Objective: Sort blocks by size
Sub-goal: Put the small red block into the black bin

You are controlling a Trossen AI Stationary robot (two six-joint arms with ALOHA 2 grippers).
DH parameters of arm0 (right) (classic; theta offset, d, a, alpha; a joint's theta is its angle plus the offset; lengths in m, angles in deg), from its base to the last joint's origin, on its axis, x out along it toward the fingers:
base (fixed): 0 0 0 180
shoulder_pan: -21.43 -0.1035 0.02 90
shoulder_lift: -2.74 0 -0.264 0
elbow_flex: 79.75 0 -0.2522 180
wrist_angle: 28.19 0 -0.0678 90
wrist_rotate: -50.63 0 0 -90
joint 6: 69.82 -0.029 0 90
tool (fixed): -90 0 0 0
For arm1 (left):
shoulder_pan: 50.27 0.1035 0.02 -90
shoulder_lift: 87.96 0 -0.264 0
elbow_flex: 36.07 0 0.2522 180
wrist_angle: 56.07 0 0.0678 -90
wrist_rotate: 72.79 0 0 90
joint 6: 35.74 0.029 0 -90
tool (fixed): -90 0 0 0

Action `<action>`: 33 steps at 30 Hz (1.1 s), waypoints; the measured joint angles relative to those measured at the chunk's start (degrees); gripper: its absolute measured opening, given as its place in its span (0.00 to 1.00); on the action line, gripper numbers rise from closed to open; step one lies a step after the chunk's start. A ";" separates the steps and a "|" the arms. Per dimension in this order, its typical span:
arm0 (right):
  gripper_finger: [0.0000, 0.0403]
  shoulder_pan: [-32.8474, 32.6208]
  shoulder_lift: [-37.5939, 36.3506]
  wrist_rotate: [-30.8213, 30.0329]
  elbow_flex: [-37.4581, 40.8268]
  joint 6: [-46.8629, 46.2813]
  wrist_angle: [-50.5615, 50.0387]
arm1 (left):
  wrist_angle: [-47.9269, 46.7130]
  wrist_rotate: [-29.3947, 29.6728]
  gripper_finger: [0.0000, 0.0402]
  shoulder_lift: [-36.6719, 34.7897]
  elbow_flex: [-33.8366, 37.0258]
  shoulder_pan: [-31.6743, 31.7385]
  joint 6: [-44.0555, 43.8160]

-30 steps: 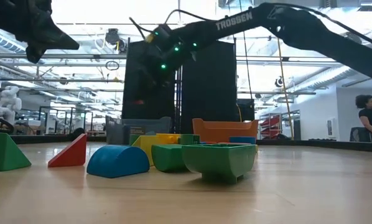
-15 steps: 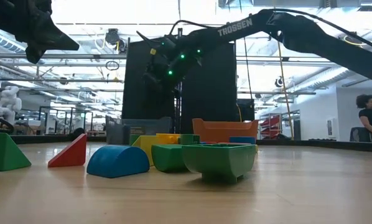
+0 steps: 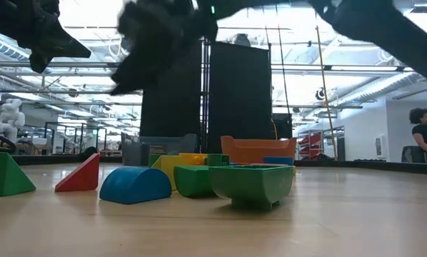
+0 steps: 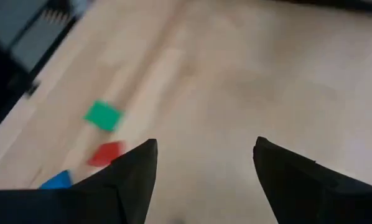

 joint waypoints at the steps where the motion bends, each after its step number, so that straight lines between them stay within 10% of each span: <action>1: 0.64 -2.04 0.08 -1.41 0.00 1.81 -0.06 | 0.00 0.00 0.00 0.02 0.00 -0.01 0.00; 33: 0.64 -12.89 7.36 -6.63 0.48 -6.59 2.64 | -0.26 -1.24 0.00 0.00 1.66 -0.01 -1.19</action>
